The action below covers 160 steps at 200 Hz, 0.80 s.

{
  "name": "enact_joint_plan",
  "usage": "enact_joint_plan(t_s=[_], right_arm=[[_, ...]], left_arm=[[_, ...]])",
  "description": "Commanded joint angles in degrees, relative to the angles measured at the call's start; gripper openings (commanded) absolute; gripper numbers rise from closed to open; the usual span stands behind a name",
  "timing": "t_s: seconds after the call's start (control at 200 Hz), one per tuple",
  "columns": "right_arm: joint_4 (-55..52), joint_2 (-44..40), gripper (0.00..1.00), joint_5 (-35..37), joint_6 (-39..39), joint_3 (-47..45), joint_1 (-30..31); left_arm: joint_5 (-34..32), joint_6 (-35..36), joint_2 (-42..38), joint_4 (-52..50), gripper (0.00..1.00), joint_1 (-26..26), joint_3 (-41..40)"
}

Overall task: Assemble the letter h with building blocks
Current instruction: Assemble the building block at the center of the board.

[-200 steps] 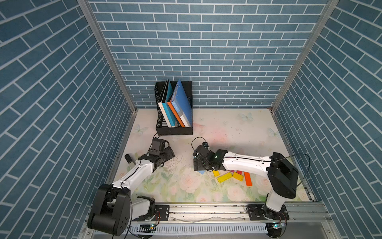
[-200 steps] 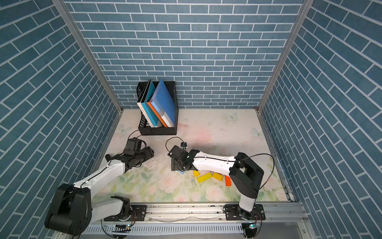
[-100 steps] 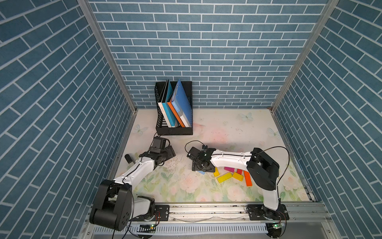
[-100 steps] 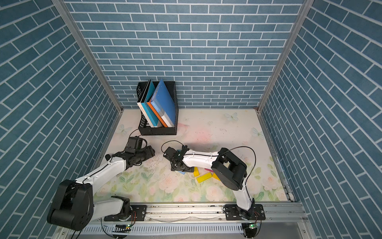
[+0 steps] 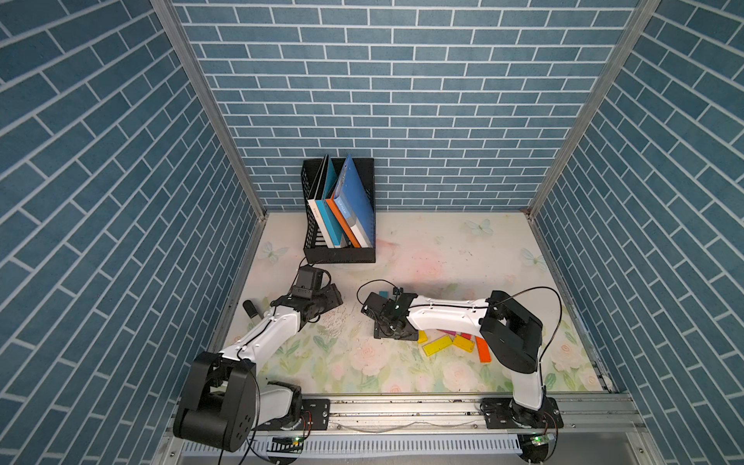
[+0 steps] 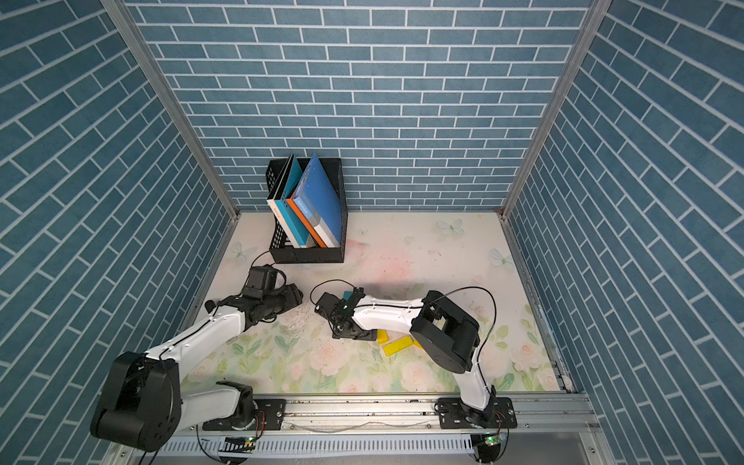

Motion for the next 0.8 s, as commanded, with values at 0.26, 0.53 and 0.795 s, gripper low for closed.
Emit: enact_joint_plan(t_s=[0.26,0.53,0.795], right_arm=[[2.0,-0.7,0.78,-0.4,-1.3,-2.9,0.3],[5.6,-0.8,0.53,-2.5,-6.6,-3.2,0.2],[4.0,4.1,0.41,-1.6,-5.5,3.0,-0.4]], left_arm=[[0.4,1.2,-1.6,-1.4,0.71,0.2,-0.4],[0.1,0.8,-1.1,-1.2,0.7,0.2,-0.1],[1.0,-0.4,0.1,0.0,0.69,0.2,0.1]])
